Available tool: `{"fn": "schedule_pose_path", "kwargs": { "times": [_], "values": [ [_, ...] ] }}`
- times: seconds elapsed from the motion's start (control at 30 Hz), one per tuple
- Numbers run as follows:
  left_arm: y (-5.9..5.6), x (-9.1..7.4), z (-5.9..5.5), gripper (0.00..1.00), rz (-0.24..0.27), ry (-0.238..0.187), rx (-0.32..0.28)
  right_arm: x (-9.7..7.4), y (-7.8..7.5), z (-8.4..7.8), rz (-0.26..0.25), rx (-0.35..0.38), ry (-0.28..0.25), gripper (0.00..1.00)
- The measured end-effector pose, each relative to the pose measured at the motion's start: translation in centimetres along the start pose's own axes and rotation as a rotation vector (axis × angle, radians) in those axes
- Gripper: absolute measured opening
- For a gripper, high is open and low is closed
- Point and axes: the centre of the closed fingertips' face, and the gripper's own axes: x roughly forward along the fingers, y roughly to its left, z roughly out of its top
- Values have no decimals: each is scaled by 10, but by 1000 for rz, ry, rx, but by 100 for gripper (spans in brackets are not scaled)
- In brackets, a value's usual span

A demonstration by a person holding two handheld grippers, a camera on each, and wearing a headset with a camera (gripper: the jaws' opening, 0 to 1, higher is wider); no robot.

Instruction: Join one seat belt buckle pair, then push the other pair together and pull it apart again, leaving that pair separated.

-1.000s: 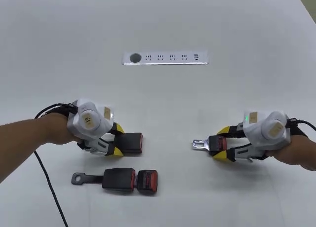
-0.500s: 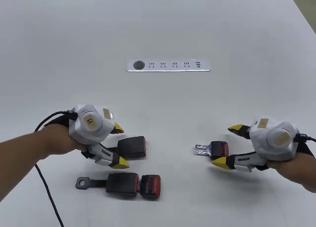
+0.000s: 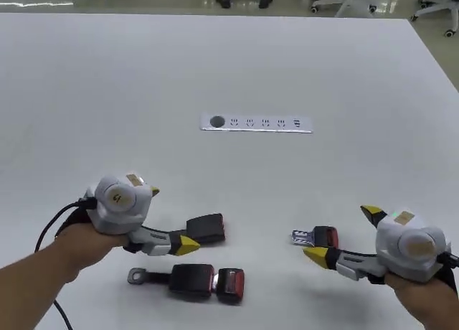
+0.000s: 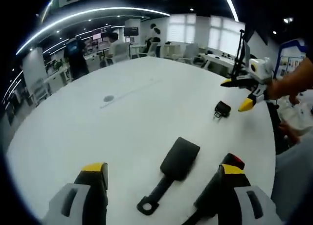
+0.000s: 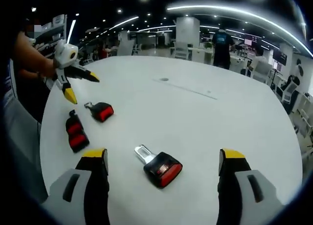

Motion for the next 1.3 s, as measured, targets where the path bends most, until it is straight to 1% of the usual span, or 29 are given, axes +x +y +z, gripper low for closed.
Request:
{"fn": "schedule_pose_path", "kwargs": {
  "times": [0.03, 0.07, 0.1, 0.13, 0.17, 0.2, 0.23, 0.3, 0.33, 0.37, 0.4, 0.43, 0.5, 0.53, 0.6, 0.67, 0.73, 0.77, 0.8, 0.87, 0.93, 0.97, 1.0, 1.03, 1.1, 1.17, 1.2, 1.27, 1.3],
  "values": [
    [1, -4, 0, 97, 10, -21, -26, -2, 1, 1, -14, 13, -8, 94],
    [-2, -8, 2, 96, 7, -42, -54, -3, 2, 3, -20, 22, -17, 95],
    [-3, -12, 3, 96, 13, -57, -77, -6, 6, 5, -26, 36, -28, 95],
    [-2, -15, 2, 97, 25, -59, -81, -6, 8, 5, -29, 36, -29, 96],
    [1, -19, -5, 97, 37, -53, -65, -9, 11, 7, -38, 33, -34, 96],
    [0, -21, -6, 97, 40, -56, -66, -10, 13, 8, -44, 33, -41, 96],
    [-3, -27, -6, 97, 37, -57, -74, -12, 15, 10, -47, 37, -48, 96],
    [-13, -39, -1, 98, 44, -69, -74, -15, 21, 12, -54, 50, -57, 97],
    [-9, -40, -4, 99, 49, -74, -75, -19, 27, 15, -62, 48, -67, 98],
    [0, -41, -11, 99, 55, -86, -91, -20, 29, 15, -72, 47, -74, 98],
    [0, -44, -11, 100, 57, -99, -103, -19, 30, 15, -76, 48, -80, 98],
    [0, -50, -11, 100, 61, -110, -108, -23, 33, 20, -77, 51, -90, 99],
    [-5, -60, -12, 100, 70, -125, -111, -27, 38, 22, -79, 46, -92, 99],
    [-7, -64, -12, 100, 68, -133, -113, -29, 47, 20, -80, 41, -94, 100],
    [-15, -75, -8, 100, 54, -191, -138, -35, 55, 24, -88, 27, -101, 100],
    [-15, -81, -16, 100, 65, -177, -138, -40, 59, 25, -86, 19, -117, 100],
    [-15, -88, -25, 100, 69, -184, -147, -44, 66, 23, -77, 21, -121, 100],
    [-15, -90, -29, 100, 73, -182, -147, -47, 70, 22, -84, 8, -117, 100],
    [-15, -94, -36, 100, 77, -174, -154, -49, 74, 21, -84, 9, -117, 100],
    [-16, -102, -43, 100, 81, -180, -161, -56, 79, 21, -85, 22, -130, 100],
    [-18, -108, -46, 100, 83, -192, -164, -58, 83, 19, -92, 2, -125, 100],
    [-33, -117, -40, 100, 78, -191, -169, -61, 87, 17, -90, -3, -124, 100],
    [-29, -119, -48, 100, 77, -191, -170, -64, 91, 17, -87, 2, -127, 100],
    [-27, -120, -53, 100, 78, -195, -160, -66, 92, 18, -87, 7, -131, 100],
    [-30, -126, -58, 100, 77, -185, -134, -69, 95, 18, -94, 9, -136, 100],
    [-33, -134, -59, 100, 76, -192, -129, -71, 96, 17, -96, 13, -139, 100],
    [-36, -138, -58, 99, 78, -196, -125, -73, 97, 15, -96, 13, -140, 100],
    [-38, -145, -58, 99, 86, -199, -118, -75, 97, 15, -104, 2, -147, 100],
    [-38, -147, -57, 99, 88, -206, -117, -76, 96, 15, -106, 11, -147, 100]
  ]
}}
